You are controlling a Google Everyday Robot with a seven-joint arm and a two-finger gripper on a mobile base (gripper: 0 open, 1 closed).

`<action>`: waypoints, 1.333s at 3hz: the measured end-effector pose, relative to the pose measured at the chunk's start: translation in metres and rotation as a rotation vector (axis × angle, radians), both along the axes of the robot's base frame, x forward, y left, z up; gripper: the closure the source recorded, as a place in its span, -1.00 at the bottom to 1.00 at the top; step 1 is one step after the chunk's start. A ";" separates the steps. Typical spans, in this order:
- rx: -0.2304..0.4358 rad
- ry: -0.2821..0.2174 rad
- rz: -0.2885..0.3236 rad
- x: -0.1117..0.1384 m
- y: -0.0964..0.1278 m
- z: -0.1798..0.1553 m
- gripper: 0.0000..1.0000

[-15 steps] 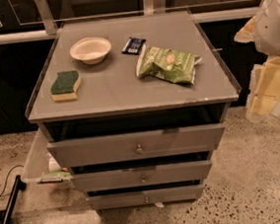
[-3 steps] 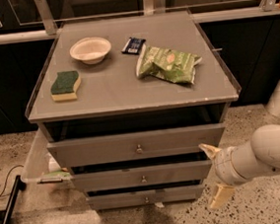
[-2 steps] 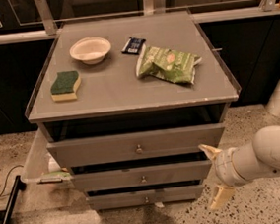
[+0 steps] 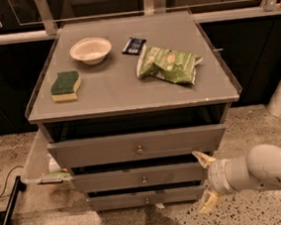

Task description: Open middle drawer

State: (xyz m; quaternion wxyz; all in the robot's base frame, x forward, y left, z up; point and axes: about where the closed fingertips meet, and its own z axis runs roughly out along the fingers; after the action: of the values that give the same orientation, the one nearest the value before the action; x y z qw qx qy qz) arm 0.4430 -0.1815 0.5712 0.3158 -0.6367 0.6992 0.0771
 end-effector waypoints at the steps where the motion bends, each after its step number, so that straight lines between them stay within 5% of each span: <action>1: 0.058 -0.062 0.003 0.013 0.004 -0.028 -1.00; 2: 0.103 -0.108 0.041 0.021 0.011 -0.061 -1.00; 4: 0.075 -0.104 0.054 0.018 0.017 -0.062 -1.00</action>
Offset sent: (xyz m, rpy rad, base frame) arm 0.0354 0.0107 -0.0868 0.1408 -0.1774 0.0684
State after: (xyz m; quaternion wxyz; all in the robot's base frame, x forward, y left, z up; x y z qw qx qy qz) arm 0.4613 -0.1650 0.5093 0.3733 -0.6461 0.6611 0.0783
